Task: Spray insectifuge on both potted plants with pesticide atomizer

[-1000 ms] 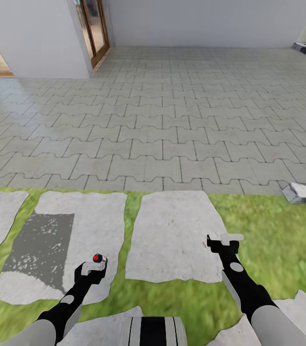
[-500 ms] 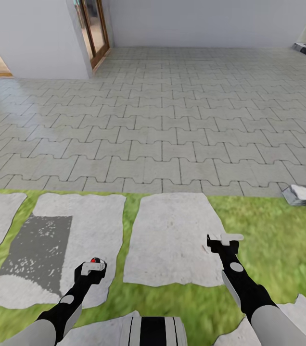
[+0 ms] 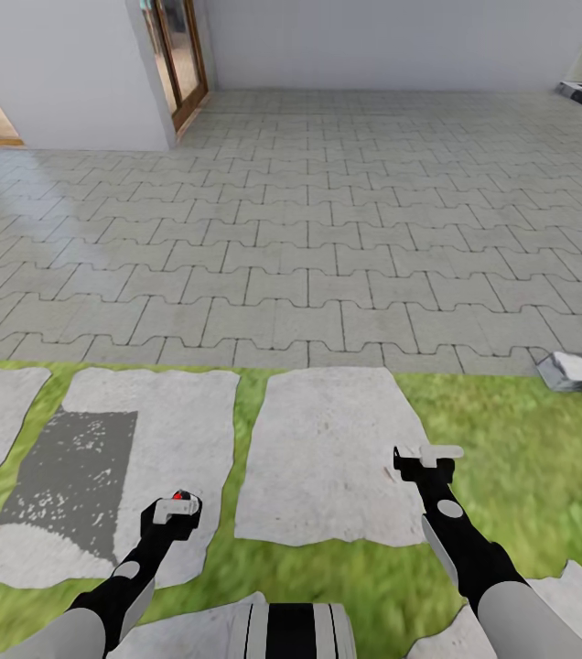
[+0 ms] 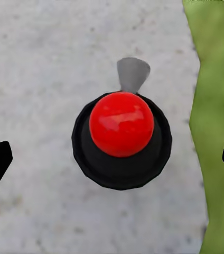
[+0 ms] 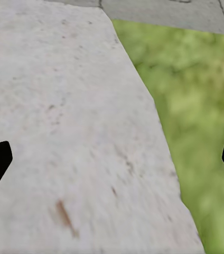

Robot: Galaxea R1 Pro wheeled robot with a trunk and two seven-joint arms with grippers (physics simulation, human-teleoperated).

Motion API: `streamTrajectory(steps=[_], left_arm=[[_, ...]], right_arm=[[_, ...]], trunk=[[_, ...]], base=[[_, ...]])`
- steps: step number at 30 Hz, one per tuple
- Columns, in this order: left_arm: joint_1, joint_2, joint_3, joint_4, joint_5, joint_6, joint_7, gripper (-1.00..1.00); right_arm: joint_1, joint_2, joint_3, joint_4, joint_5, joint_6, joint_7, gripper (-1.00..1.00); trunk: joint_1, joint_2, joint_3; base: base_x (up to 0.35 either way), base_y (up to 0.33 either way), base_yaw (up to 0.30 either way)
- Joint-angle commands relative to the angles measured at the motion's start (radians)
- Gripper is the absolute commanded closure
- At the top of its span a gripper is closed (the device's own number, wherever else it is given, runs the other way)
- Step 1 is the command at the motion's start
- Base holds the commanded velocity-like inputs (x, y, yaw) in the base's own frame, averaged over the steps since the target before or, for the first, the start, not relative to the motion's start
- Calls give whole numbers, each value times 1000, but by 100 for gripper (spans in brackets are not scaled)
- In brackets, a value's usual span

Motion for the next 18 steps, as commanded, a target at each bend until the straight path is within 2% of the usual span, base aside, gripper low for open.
streamTrajectory(steps=[1,18], left_arm=[[0,0,9,-1,-10,-3,-4,-100],[0,0,9,-1,-10,-4,-4,-100]], right_arm=[[0,-1,5,1,0,-2,-7,-100],[0,-1,5,1,0,-2,-7,-100]], trunk=[[0,0,-1],[0,0,-1]], base=[[0,0,0],[12,0,0]])
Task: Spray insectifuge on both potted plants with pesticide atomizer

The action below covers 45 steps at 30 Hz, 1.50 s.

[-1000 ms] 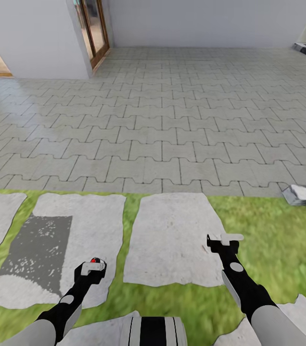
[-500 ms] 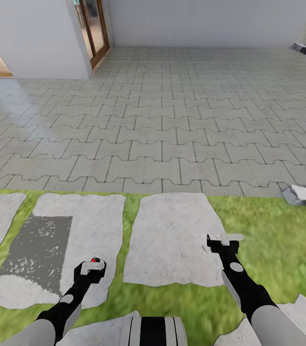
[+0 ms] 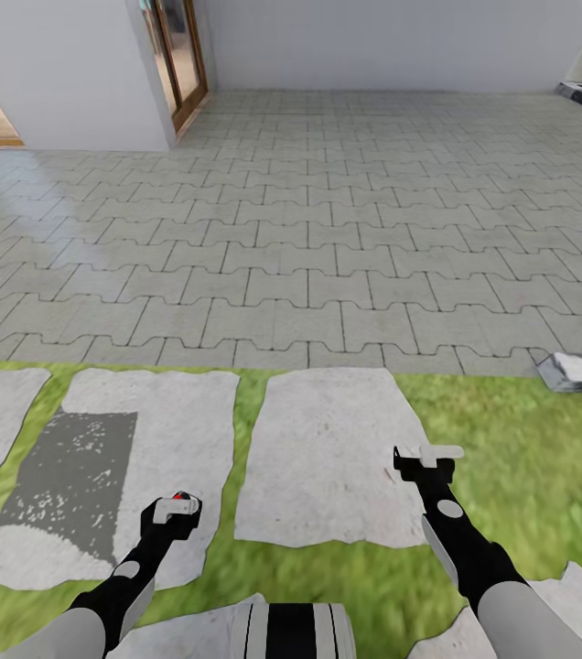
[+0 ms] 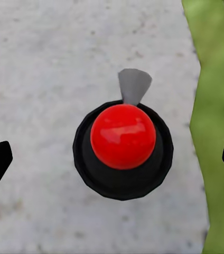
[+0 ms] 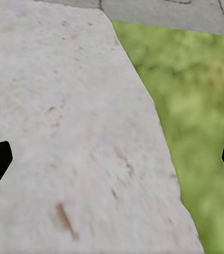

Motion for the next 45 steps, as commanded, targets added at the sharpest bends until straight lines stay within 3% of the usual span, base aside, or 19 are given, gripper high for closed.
streamTrajectory(steps=[1,16,17,42,45], left_arm=[[0,0,9,1,-10,-3,-4,-100],[0,-1,9,-3,-10,-3,-4,-100],[0,-1,9,-4,-10,-3,-4,100],[0,0,10,-8,-8,-3,-4,100],[0,-1,10,-8,-8,-2,-4,100]], right_arm=[[0,-1,5,1,0,-2,-7,-100],[0,-1,5,2,0,-2,-7,-100],[0,-1,5,2,0,-2,-7,-100],[0,0,5,2,0,-2,-7,-100],[1,0,5,2,0,-2,-7,-100]], trunk=[[0,0,-1],[0,0,-1],[0,0,-1],[0,0,-1],[-2,0,11]], base=[[2,0,0],[0,0,0],[0,0,0],[0,0,0],[0,0,0]])
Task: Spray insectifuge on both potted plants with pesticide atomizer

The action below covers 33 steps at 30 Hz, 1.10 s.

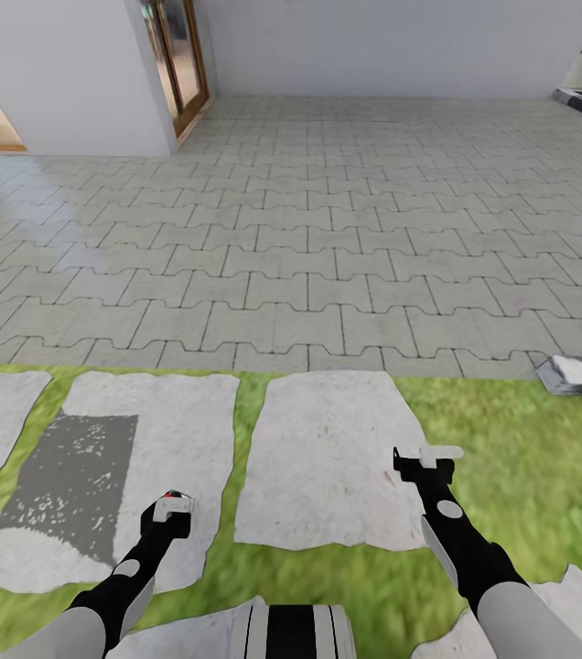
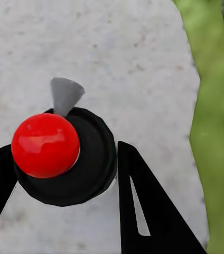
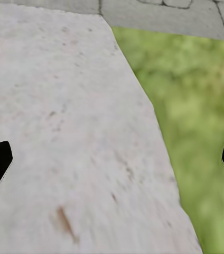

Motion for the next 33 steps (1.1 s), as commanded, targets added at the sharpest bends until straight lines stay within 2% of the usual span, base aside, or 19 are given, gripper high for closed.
streamTrajectory(steps=[1,26,27,31,33], left_arm=[[0,-1,9,1,-9,-3,-5,100],[0,-3,8,1,-2,0,-5,100],[69,10,10,17,-1,-2,-4,100],[133,11,10,15,1,-5,-4,100],[171,11,10,17,2,-24,-3,100]], right_arm=[[-1,-1,5,1,0,-2,-7,-100],[0,3,7,-1,0,-6,-11,-100],[2,-7,5,74,1,-16,-11,-100],[3,-13,4,221,1,-99,-12,-100],[4,-14,5,339,1,-212,-10,-100]], trunk=[[-1,0,3],[-12,6,101],[-12,6,106],[-14,7,128],[-15,8,139]], base=[[0,0,0],[0,0,-1],[0,0,-86],[0,0,-78],[0,0,-26]])
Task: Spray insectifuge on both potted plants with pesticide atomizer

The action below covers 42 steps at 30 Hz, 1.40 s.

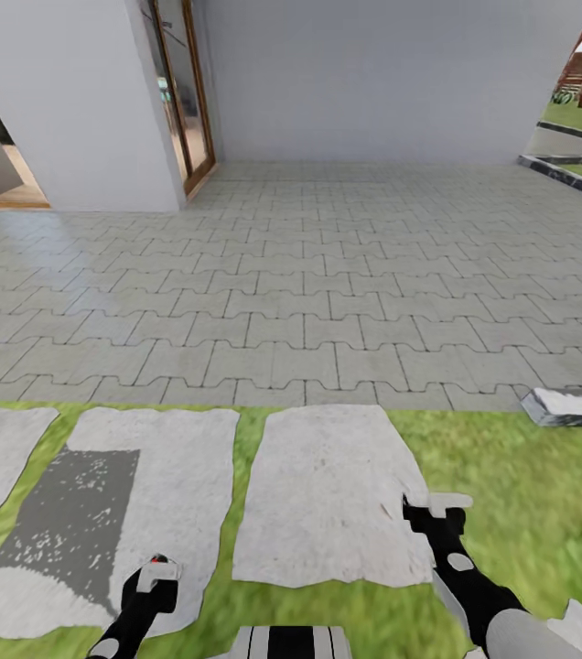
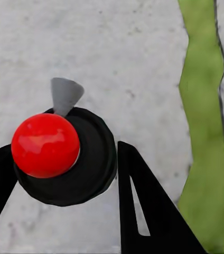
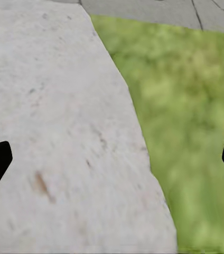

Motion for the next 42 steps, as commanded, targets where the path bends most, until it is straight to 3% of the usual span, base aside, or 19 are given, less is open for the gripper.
streamTrajectory(steps=[1,5,9,12,19,27,42], left_arm=[[7,0,9,2,-9,-11,-4,100],[60,-1,9,5,29,-74,-3,100],[107,3,9,3,97,-93,-4,100],[133,9,9,0,123,-97,-4,100],[145,20,9,0,133,-98,3,100],[146,14,5,1,138,-99,81,100],[146,18,6,1,136,-98,87,100]], right_arm=[[-1,-1,5,27,1,-29,-6,-100],[2,-1,6,222,0,-202,-4,-100],[71,-1,6,272,0,-261,-4,-100],[129,-1,6,280,0,-272,-3,-100],[174,4,7,282,-1,-275,-4,-100],[179,7,7,282,-1,-274,-2,-100],[179,7,9,281,2,-275,0,-100]], trunk=[[-1,0,5],[-2,1,27],[-4,2,48],[-6,3,65],[-9,4,103],[-12,6,146],[-22,16,216]], base=[[0,0,-16],[0,0,-6],[0,0,-1],[0,0,0],[0,0,0],[0,0,0],[0,0,0]])
